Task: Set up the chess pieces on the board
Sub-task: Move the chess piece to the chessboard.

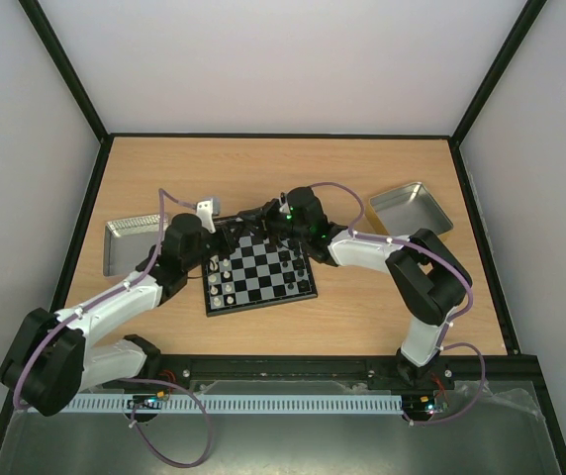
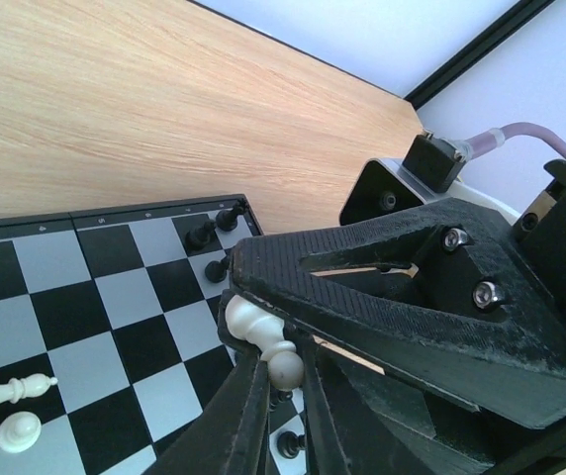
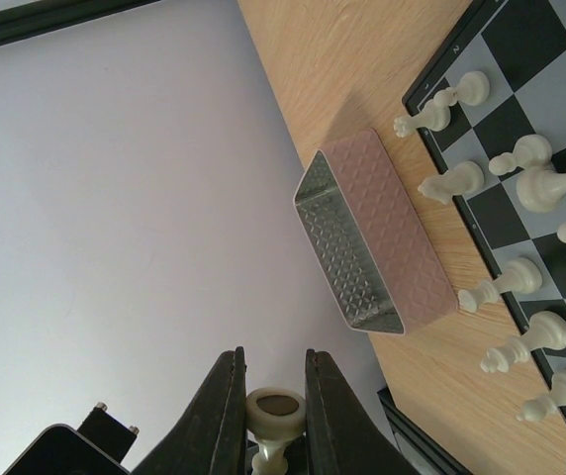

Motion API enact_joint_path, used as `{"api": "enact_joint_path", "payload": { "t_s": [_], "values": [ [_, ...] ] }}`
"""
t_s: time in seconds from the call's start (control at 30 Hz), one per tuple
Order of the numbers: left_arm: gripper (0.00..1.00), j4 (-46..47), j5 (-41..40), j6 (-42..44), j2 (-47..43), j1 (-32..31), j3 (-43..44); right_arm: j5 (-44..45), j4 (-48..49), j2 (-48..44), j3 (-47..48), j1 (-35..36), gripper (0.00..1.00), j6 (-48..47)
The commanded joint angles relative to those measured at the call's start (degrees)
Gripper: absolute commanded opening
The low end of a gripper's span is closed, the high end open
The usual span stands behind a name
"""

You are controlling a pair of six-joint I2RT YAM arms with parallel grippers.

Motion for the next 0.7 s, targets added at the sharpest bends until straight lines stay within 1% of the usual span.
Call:
{"api": "enact_joint_path", "payload": {
  "t_s": [0.0,0.1,0.2,0.27,0.3,0.43,0.5,0.57,0.67],
  "values": [
    [0.09,1.12,-2.25,2.39,-1.01,-0.27,2.13,-1.33,-0.30,-1.00,0.63,0.61,0.07,-1.91],
    [0.03,0.69,-2.37,3.56,-1.24,-0.26,2.14,-1.33,-1.06,-0.79,0.83,0.63,0.07,-2.85],
    [0.02,-0.37,-2.53,4.71,-1.39,-0.30,2.09,-1.16,-2.05,-0.66,1.28,0.70,0.08,-4.27],
    [0.02,-2.37,-3.35,5.35,-1.86,-0.31,2.21,-0.64,-3.10,-0.73,1.80,0.72,0.13,-5.99],
    [0.02,-3.99,-4.24,5.63,-2.12,-0.31,2.38,-0.15,-3.86,-0.68,2.41,0.69,0.18,-7.73],
    [0.02,-14.79,-8.98,5.90,-3.33,-0.27,4.45,2.81,-13.99,-0.40,6.86,0.61,0.39,-19.31],
    [0.02,-20.40,-10.94,6.05,-3.96,-0.21,5.69,5.01,-18.56,0.14,9.09,0.52,0.46,-26.59],
    [0.03,-25.77,-12.16,6.10,-4.05,0.02,7.12,7.27,-25.05,1.69,12.44,0.56,0.48,-34.78],
    [0.02,-33.19,-12.84,5.66,-3.27,1.21,9.86,11.11,-33.78,4.77,17.38,0.95,0.48,-46.33]
  ]
}}
